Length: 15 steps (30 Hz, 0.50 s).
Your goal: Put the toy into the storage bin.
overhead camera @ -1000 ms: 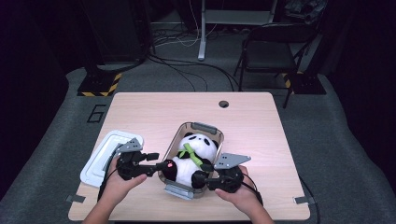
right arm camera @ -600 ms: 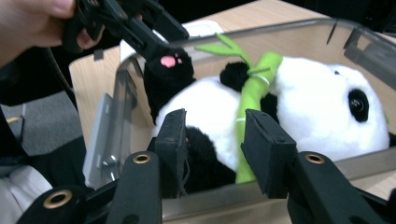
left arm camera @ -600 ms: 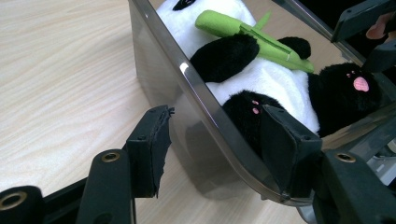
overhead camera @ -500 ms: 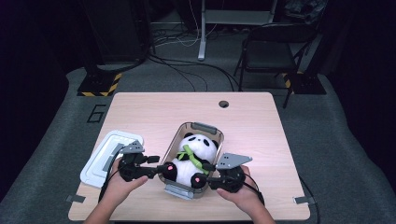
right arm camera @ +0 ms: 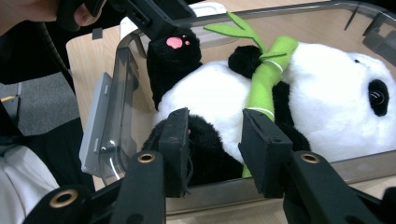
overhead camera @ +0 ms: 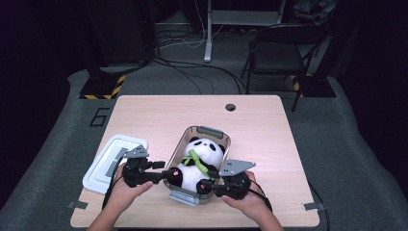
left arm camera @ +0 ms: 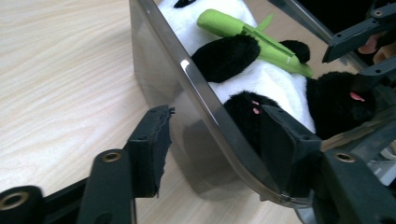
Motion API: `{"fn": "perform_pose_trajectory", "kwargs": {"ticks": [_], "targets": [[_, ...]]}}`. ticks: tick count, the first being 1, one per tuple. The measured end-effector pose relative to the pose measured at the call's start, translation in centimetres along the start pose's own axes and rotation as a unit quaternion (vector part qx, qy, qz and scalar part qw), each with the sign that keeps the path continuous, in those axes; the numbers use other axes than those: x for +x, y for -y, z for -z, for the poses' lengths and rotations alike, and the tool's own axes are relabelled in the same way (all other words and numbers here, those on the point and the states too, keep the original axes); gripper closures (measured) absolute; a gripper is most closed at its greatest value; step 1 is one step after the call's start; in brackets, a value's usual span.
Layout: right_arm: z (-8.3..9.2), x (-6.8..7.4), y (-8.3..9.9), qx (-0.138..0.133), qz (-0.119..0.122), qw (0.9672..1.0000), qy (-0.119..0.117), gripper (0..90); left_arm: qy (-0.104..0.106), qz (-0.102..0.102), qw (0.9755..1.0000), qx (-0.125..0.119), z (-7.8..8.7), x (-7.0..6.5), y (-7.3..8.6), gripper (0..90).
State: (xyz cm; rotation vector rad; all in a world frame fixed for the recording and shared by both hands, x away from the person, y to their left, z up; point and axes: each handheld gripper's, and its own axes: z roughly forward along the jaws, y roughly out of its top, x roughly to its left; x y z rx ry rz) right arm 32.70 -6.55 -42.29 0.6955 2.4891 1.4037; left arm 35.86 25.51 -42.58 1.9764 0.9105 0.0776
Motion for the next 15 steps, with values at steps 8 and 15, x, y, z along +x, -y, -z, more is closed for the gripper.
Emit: {"fn": "perform_pose_trajectory", "kwargs": {"ticks": [8, 15], "targets": [[1.9, -0.9, -0.2, -0.048, -0.01, 0.9986, 0.02, 57.4, 0.004, 0.005, 1.0, -0.006, -0.1, 0.1, 0.0, 50.7], [3.6, -2.6, 1.0, -0.075, -0.039, 0.9937, 0.075, 50.0, 0.007, 0.011, 0.9998, -0.012, -0.5, 0.5, -0.1, 49.8]]}}
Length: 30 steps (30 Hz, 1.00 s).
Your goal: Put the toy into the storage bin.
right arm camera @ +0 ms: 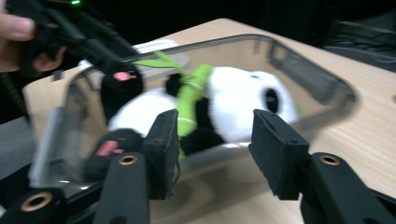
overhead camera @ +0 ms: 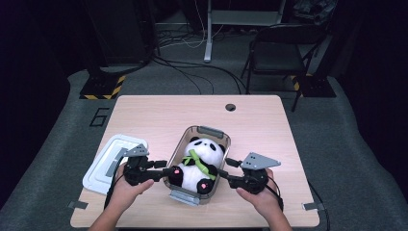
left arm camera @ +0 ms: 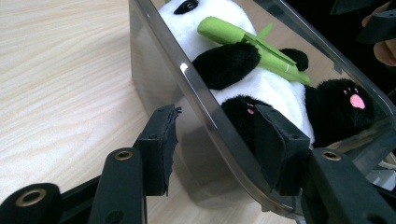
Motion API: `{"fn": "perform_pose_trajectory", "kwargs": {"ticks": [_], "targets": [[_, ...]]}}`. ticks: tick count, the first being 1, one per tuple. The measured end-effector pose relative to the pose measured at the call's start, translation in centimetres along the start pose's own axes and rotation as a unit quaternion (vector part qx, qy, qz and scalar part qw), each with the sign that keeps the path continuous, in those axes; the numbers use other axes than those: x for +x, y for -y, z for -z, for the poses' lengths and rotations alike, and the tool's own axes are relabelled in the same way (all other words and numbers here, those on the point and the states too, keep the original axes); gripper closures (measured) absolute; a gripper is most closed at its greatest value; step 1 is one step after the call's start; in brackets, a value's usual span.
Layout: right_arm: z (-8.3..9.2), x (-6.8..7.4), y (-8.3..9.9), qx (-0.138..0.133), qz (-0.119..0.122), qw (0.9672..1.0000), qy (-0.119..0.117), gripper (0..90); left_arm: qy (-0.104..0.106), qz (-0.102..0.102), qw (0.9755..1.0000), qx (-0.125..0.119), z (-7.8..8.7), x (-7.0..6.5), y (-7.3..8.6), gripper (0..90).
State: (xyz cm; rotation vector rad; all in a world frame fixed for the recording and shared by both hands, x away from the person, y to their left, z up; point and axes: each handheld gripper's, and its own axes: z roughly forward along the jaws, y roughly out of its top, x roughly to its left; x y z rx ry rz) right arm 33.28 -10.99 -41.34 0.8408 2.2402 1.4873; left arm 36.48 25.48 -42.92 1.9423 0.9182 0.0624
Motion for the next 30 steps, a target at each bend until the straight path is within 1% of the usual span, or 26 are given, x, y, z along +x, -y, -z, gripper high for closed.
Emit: {"fn": "perform_pose_trajectory", "kwargs": {"ticks": [1, 3, 4, 6, 8, 11, 12, 14, 18, 20, 22, 24, 26, 27, 29, 30], "targets": [[0.1, -0.3, 0.3, -0.006, 0.001, 0.9999, 0.009, 49.4, 0.003, 0.003, 1.0, -0.002, -0.1, 0.1, 0.0, 49.8], [0.3, -0.8, 0.8, -0.007, -0.003, 0.9995, 0.029, 48.0, 0.003, 0.003, 1.0, -0.004, -0.2, 0.2, -0.1, 49.8], [0.4, -1.0, 1.1, -0.006, -0.007, 0.9994, 0.034, 47.7, 0.004, 0.008, 1.0, -0.005, -0.3, 0.3, -0.1, 49.8], [0.4, -1.4, 1.6, -0.002, -0.015, 0.9993, 0.035, 45.5, 0.006, 0.003, 1.0, -0.006, -0.5, 0.4, -0.3, 50.4], [0.3, -1.6, 2.2, 0.0, -0.016, 0.9993, 0.034, 46.2, 0.007, 0.0, 1.0, -0.005, -0.7, 0.5, -0.4, 51.1], [0.0, -1.4, 2.8, 0.006, -0.007, 0.999, 0.043, 46.5, 0.011, -0.003, 0.9999, -0.004, -0.7, 0.7, -0.5, 52.7], [-0.1, -1.4, 3.0, 0.008, -0.003, 0.9988, 0.048, 47.6, 0.011, -0.001, 0.9999, -0.005, -0.7, 0.7, -0.5, 53.4], [-0.3, -1.4, 3.1, 0.024, -0.009, 0.9987, 0.045, 47.6, 0.006, -0.007, 0.9999, -0.009, -0.7, 0.7, -0.6, 56.2], [-0.4, -1.2, 3.4, 0.026, -0.015, 0.9988, 0.039, 48.6, 0.004, -0.015, 0.9998, -0.009, -0.7, 0.6, -0.7, 61.3], [-0.5, -1.2, 3.5, 0.024, -0.016, 0.999, 0.033, 49.0, -0.001, -0.015, 0.9998, -0.009, -0.6, 0.4, -0.8, 62.3], [-0.8, -1.0, 3.6, 0.028, -0.022, 0.999, 0.027, 49.0, 0.0, -0.01, 0.9999, -0.01, -0.6, 0.4, -0.7, 62.9], [-1.2, -1.0, 3.6, 0.034, -0.018, 0.999, 0.023, 48.1, -0.002, -0.008, 0.9999, -0.011, -0.5, 0.3, -0.7, 63.7], [-1.6, -0.8, 3.7, 0.042, -0.019, 0.9987, 0.019, 47.5, -0.008, -0.014, 0.9998, -0.012, -0.4, 0.1, -0.7, 65.1], [-1.8, -0.8, 3.7, 0.042, -0.013, 0.9989, 0.017, 47.4, -0.01, -0.017, 0.9997, -0.013, -0.3, 0.0, -0.8, 65.9], [-2.1, -0.6, 3.8, 0.047, -0.01, 0.9988, 0.013, 47.8, -0.012, -0.013, 0.9997, -0.015, -0.3, 0.0, -0.7, 67.2], [-2.2, -0.5, 3.9, 0.05, -0.012, 0.9986, 0.012, 48.3, -0.011, -0.014, 0.9997, -0.017, -0.3, 0.0, -0.7, 67.5]]}}
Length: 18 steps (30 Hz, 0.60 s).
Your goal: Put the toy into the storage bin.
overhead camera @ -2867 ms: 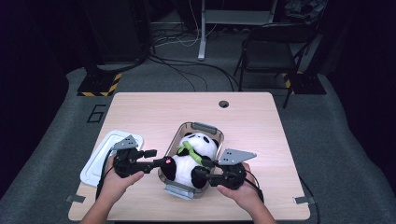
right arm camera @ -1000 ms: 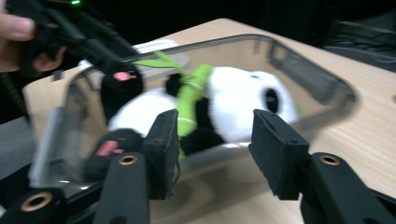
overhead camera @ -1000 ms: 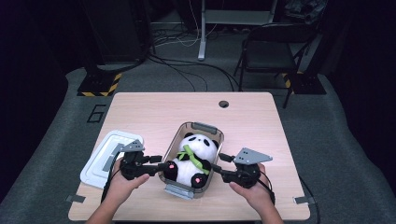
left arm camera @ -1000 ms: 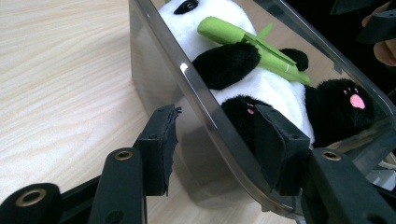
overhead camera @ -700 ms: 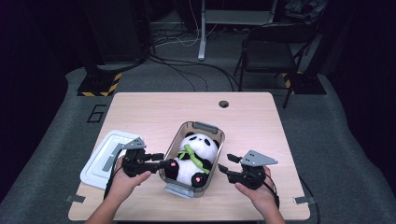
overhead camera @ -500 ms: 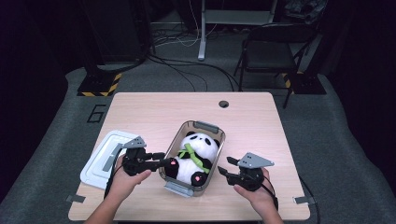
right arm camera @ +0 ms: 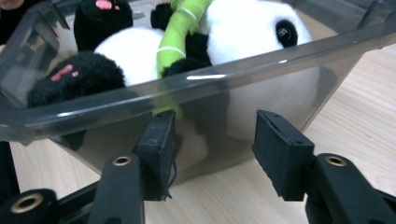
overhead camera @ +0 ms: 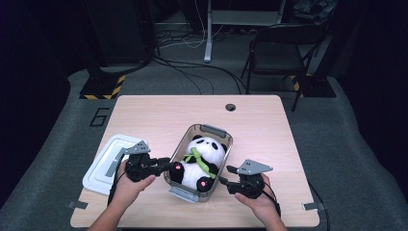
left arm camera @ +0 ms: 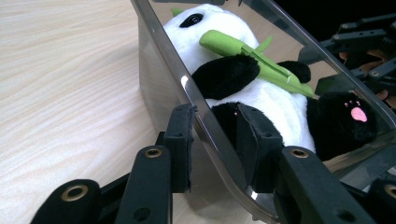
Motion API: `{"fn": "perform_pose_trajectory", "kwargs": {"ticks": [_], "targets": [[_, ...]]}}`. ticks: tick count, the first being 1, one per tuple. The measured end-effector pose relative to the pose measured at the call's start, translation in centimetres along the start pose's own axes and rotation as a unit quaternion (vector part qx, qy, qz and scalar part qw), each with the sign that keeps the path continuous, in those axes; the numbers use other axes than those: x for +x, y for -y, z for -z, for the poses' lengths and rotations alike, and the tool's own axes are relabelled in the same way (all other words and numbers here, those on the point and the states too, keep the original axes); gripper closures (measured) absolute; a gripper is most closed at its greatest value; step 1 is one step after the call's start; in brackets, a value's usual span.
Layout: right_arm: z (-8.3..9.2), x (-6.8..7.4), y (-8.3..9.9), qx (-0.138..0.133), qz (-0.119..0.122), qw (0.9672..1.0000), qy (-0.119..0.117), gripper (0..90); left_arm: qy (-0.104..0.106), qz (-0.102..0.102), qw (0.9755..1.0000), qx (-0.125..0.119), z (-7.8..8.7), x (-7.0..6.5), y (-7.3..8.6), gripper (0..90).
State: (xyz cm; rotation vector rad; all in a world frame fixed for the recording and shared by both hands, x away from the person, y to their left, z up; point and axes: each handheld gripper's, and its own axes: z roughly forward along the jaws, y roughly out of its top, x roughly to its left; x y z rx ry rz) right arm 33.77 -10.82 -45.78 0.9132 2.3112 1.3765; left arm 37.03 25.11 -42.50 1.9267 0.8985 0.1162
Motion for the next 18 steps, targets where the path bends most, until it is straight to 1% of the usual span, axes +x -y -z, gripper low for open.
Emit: {"fn": "perform_pose_trajectory", "kwargs": {"ticks": [1, 2, 5, 11, 12, 13, 15, 17, 18], "targets": [[-0.1, 0.0, 0.0, 0.0, 0.006, 1.0, 0.001, 48.3, 0.003, 0.004, 1.0, 0.001, 0.1, 0.0, 0.0, 67.7], [-0.1, -0.1, 0.1, 0.001, 0.003, 1.0, 0.0, 48.3, 0.004, 0.007, 1.0, -0.001, 0.1, 0.1, 0.0, 68.0], [-0.1, -0.1, 0.1, -0.002, -0.003, 1.0, -0.004, 48.0, 0.005, 0.006, 1.0, -0.001, 0.1, 0.2, 0.0, 68.5], [-0.5, 0.3, 0.1, 0.008, 0.001, 0.9998, -0.017, 45.9, 0.004, 0.011, 0.9999, 0.001, 0.7, 0.5, 0.3, 68.9], [-0.6, 0.3, 0.1, 0.007, 0.004, 0.9997, -0.021, 45.9, 0.002, 0.014, 0.9999, -0.002, 0.7, 0.5, 0.4, 69.1], [-0.7, 0.4, 0.0, 0.008, 0.007, 0.9997, -0.023, 45.9, 0.004, 0.013, 0.9999, 0.001, 0.9, 0.7, 0.4, 69.3], [-1.0, 0.7, -0.1, 0.011, 0.008, 0.9995, -0.028, 45.9, -0.001, 0.016, 0.9999, -0.002, 1.1, 0.8, 0.4, 69.8], [-1.3, 0.9, -0.2, 0.015, 0.016, 0.9992, -0.034, 45.9, 0.001, 0.019, 0.9998, 0.0, 1.4, 0.9, 0.6, 69.8], [-1.4, 1.0, -0.2, 0.017, 0.019, 0.999, -0.037, 45.7, -0.001, 0.02, 0.9998, -0.002, 1.5, 1.0, 0.7, 69.8]]}}
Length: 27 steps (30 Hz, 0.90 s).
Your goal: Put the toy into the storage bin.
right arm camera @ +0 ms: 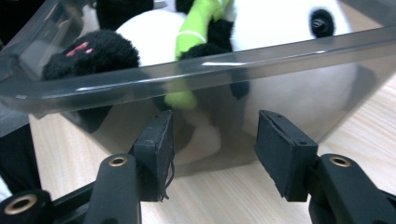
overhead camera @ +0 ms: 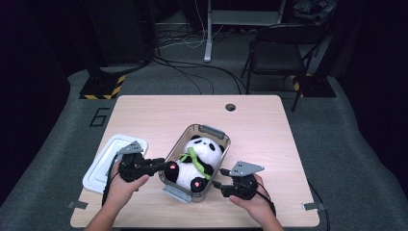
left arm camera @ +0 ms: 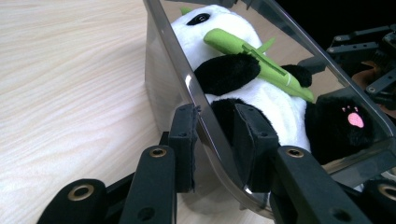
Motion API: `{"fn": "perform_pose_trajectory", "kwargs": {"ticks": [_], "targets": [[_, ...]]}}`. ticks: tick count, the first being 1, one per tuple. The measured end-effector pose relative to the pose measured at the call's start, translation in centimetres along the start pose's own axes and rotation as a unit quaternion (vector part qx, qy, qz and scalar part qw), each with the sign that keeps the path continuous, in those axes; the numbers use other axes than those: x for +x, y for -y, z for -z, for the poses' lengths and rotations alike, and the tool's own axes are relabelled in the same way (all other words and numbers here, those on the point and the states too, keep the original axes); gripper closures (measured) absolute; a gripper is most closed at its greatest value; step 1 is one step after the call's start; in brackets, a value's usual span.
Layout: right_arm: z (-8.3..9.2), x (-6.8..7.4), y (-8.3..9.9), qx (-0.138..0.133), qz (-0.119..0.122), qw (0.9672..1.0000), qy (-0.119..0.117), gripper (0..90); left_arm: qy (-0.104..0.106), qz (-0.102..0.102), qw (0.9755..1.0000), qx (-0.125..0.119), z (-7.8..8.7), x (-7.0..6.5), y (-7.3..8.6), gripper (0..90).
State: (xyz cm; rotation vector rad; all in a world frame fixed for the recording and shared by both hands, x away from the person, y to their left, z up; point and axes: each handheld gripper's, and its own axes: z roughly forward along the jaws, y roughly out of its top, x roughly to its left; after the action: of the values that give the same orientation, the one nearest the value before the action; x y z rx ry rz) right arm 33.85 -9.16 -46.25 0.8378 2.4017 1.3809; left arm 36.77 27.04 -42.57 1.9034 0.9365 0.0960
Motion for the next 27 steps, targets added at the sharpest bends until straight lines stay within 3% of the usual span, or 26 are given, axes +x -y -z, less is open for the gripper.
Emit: {"fn": "perform_pose_trajectory", "kwargs": {"ticks": [11, 27], "targets": [[-1.9, 1.0, -0.8, 0.007, 0.017, 0.9994, -0.028, 44.2, -0.012, 0.019, 0.9997, -0.005, 1.5, 1.2, 0.6, 69.9], [-3.9, 1.8, -1.9, 0.005, 0.031, 0.9979, -0.057, 43.0, -0.047, 0.029, 0.9984, -0.014, 3.2, 1.7, 1.5, 70.1]]}}
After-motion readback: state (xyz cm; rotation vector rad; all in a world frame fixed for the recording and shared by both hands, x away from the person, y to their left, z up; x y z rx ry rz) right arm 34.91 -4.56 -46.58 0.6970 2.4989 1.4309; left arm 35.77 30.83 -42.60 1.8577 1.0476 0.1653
